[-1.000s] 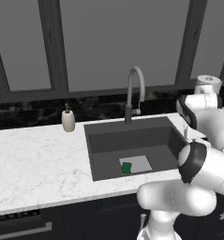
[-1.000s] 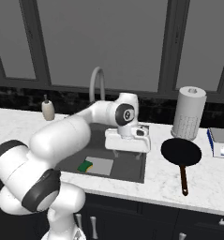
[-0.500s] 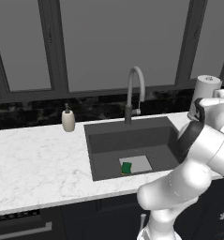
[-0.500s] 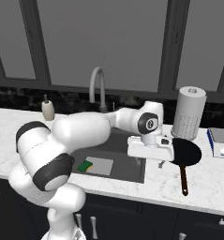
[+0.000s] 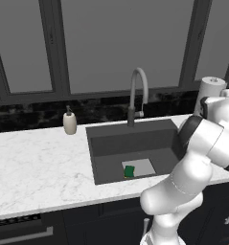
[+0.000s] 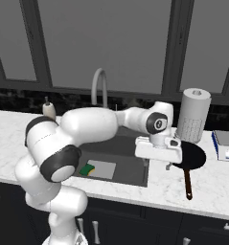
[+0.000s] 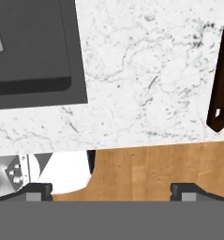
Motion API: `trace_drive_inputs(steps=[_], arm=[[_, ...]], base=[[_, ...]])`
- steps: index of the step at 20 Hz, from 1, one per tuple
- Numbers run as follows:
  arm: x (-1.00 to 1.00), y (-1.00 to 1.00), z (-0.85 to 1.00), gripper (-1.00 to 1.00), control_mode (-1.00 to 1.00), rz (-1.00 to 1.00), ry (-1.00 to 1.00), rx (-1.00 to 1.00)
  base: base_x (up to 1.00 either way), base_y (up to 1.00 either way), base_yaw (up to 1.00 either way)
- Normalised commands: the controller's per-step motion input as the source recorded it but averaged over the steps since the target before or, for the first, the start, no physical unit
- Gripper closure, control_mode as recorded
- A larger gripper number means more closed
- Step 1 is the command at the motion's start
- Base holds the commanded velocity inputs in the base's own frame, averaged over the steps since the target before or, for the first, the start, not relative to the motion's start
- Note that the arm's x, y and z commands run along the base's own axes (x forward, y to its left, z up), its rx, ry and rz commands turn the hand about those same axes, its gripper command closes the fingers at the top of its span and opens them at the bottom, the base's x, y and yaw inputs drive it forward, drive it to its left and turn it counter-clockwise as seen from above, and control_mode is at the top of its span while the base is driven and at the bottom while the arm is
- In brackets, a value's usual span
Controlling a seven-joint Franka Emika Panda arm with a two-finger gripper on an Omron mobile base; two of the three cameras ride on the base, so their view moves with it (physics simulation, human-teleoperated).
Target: Pick the pan and sponge and place them into the sink. Then turn on the water.
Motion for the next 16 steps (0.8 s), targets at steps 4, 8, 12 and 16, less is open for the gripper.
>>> trace_drive_inputs(steps=[4,8,12,16], arm=[[0.00,-0.11,-0.04,-1.00,-1.00,0.00,0.00,0.00],[0.17,-0.23,-0.19,-1.00,-1.00,0.16,-0.02,0.01],[0.05,-0.41,-0.16,-1.00,-1.00,0.25,-0.04,0.03],[0.07,-0.29,-0.14,-1.00,-1.00,0.13,-0.13,0.04]], base=[[0.00,0.00,0.00],[0.00,0.00,0.00],[0.00,0.00,0.00],[0.00,0.00,0.00]])
